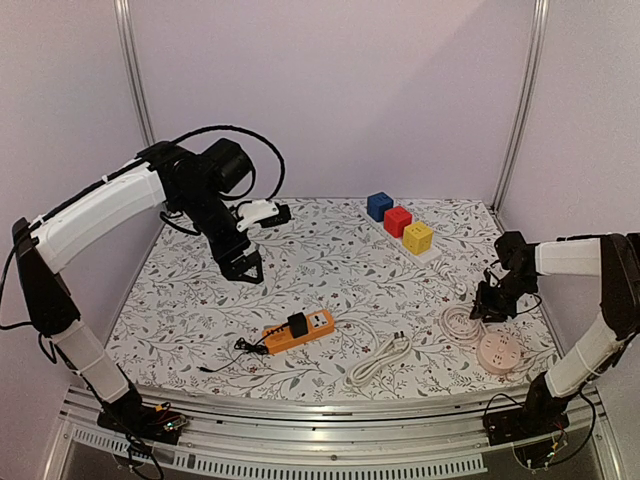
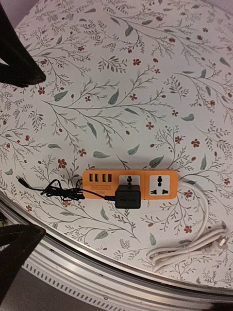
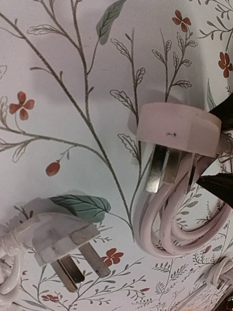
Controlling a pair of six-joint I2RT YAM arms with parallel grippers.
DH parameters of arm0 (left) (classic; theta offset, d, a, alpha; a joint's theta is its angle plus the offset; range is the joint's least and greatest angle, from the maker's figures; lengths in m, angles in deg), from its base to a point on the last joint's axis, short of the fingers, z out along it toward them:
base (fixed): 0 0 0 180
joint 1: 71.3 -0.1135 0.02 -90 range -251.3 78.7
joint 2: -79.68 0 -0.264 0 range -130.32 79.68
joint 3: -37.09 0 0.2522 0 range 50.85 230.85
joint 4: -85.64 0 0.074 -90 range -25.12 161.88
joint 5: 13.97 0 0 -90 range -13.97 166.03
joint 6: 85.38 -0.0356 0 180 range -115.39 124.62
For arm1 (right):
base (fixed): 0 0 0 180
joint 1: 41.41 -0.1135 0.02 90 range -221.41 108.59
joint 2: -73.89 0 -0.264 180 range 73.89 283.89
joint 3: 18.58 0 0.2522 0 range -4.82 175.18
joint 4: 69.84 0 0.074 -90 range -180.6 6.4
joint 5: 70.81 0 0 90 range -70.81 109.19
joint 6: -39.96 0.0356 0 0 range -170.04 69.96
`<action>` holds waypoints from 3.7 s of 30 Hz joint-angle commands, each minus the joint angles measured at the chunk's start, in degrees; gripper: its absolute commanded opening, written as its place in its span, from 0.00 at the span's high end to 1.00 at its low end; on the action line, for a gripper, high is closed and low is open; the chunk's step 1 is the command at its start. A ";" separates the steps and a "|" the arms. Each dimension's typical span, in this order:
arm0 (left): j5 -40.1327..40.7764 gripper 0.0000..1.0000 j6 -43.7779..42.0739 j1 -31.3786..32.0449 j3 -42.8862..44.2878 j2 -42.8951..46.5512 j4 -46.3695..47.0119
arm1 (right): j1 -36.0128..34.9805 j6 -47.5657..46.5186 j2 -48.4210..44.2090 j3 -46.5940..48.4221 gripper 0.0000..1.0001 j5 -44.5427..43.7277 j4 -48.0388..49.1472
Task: Insert the plug
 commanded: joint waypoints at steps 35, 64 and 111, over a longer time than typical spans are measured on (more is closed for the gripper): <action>-16.12 0.00 3.20 7.29 22.31 -12.55 10.20 | -48.26 -20.26 -21.07 6.74 1.00 -30.86 21.13; -15.78 0.34 2.82 11.10 22.36 -19.92 12.61 | -52.99 -19.26 -17.76 14.18 1.00 -22.89 28.09; -26.45 1.00 -23.41 19.23 36.96 -18.11 -12.58 | -46.19 -41.50 -30.27 9.62 0.45 22.34 25.92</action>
